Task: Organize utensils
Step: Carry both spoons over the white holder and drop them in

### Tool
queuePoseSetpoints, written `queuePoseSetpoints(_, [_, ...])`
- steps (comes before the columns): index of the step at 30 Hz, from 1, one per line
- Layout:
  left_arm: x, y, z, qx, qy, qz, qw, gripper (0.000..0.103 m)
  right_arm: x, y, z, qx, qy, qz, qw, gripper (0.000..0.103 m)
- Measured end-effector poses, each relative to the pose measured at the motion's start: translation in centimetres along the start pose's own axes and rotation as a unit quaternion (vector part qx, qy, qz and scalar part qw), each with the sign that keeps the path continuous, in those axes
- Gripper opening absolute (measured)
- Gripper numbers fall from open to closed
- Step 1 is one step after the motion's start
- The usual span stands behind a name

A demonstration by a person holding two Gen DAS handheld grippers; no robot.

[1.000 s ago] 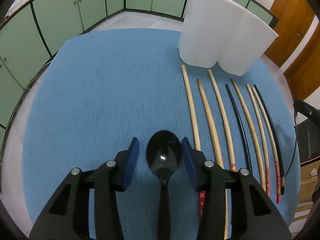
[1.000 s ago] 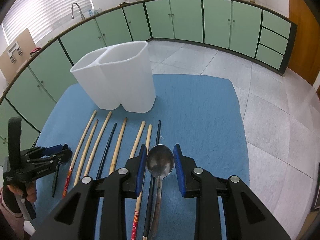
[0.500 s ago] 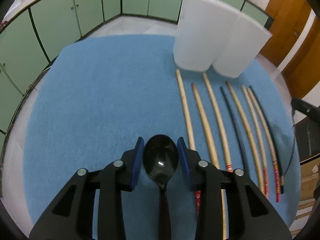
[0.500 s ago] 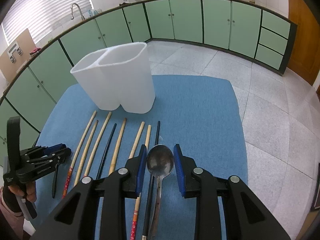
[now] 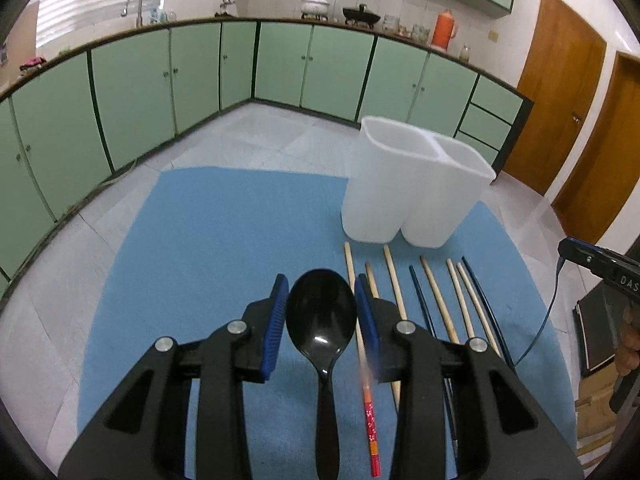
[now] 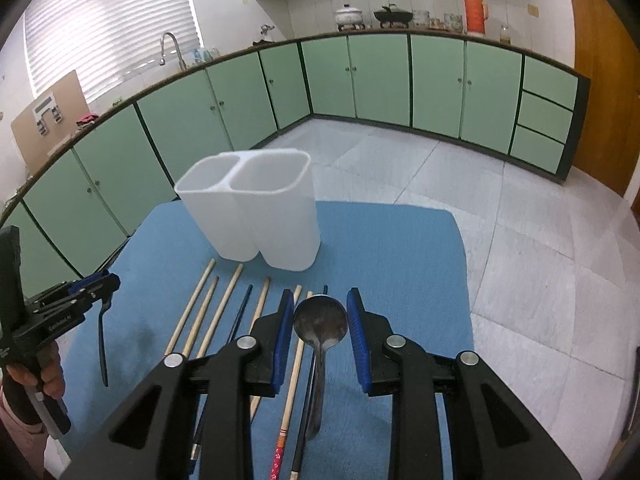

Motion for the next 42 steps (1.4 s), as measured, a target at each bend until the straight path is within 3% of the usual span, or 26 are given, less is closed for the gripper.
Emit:
queuePoseSetpoints(8, [2.8, -0.6, 2.0, -0.002, -0.043, -0.002, 0.9991, 0.032, 2.0, 0.3, 2.2, 0.005, -0.037, 0.004, 0.999, 0.027])
queuePoseSetpoints(15, [7.6, -2.3, 3.4, -0.018, -0.099, -0.002, 0.995, 0.032, 5.4, 0.7, 4.3, 0.007, -0.077, 0.015, 0.997, 0.027])
queuePoseSetpoints(23, [16.1, -6.4, 3.2, -0.047, -0.185, -0.009, 0.9817, 0.032, 12.9, 2.0, 5.0, 0.024, -0.142, 0.025, 0.989, 0.027])
queuePoseSetpoints(29, [21.1, -9.3, 0.6, -0.054, -0.243, -0.014, 0.9684, 0.033, 17.8, 3.5, 2.4, 0.029, -0.176, 0.03, 0.983, 0.027])
queuePoseSetpoints(35, [22.2, -10.1, -4.0, -0.053, -0.269, -0.013, 0.9617, 0.033, 18.9, 3.9, -2.2, 0.024, -0.186, 0.035, 0.982, 0.027])
queuePoseSetpoints(42, [19.3, -9.3, -10.0, -0.05, -0.234, -0.005, 0.9709, 0.033, 16.3, 3.9, -8.2, 0.021, -0.161, 0.034, 0.986, 0.027])
Point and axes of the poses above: each gripper's, at about its wrist camera, not at the fingertips, and z roughly against the way its jaws point, y to its left, x to its top, the point moved 10 cm from there along -z, roughly the way its jaws point, and after that the axes turned 9 degrees about -y, right-handed, at the moved point
